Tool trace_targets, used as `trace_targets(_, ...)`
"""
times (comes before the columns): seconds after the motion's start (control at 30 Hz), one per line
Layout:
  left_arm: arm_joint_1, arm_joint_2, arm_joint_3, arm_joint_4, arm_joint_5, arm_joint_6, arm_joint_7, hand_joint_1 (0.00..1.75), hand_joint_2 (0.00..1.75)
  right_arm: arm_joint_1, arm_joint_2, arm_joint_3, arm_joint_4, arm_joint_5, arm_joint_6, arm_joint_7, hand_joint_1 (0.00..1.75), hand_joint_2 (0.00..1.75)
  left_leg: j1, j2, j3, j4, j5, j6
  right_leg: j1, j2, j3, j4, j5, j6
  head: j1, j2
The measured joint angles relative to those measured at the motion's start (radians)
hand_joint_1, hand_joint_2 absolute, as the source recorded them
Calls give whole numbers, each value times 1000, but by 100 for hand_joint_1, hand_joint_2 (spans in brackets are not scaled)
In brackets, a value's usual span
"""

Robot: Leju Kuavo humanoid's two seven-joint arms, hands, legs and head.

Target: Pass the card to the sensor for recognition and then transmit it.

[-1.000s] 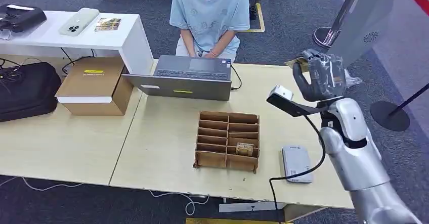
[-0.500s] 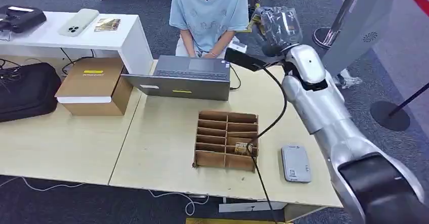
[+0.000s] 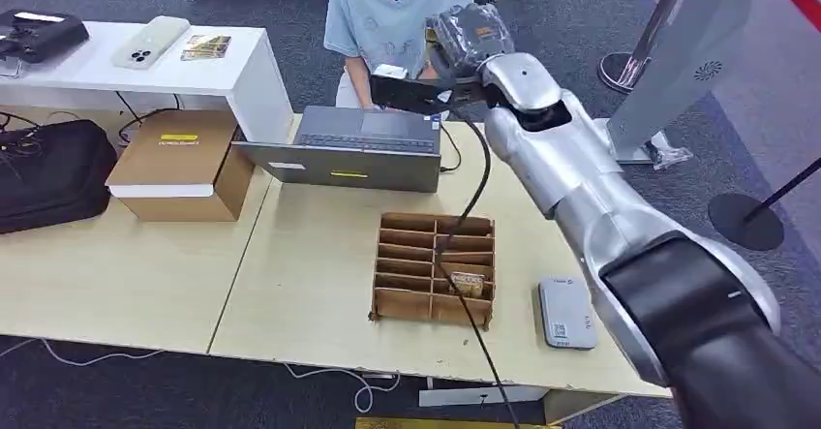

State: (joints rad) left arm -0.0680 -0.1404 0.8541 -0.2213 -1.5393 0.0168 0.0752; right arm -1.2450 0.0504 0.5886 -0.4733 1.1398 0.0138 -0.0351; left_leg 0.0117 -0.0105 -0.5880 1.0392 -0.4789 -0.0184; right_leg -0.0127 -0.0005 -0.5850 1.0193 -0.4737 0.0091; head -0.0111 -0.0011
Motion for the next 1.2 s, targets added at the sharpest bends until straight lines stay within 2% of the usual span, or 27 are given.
trace_targets(0.23,-3,4,-2,0,0,-8,16,0,0,-26,28,3,80,-27,79,67,175,175,0,0,0,0,0,0,0,0,0,0,0,0,0,0)
trace_targets(0.5,-4,6,-9,0,0,-15,16,0,0,-52,41,2,128,-32,117,125,175,175,0,0,0,0,0,0,0,0,0,0,0,0,0,0)
trace_targets(1.2,-5,3,-27,0,-1,-15,17,0,0,-64,52,1,161,-30,115,138,175,175,0,0,0,0,0,0,0,0,0,0,0,0,0,0)
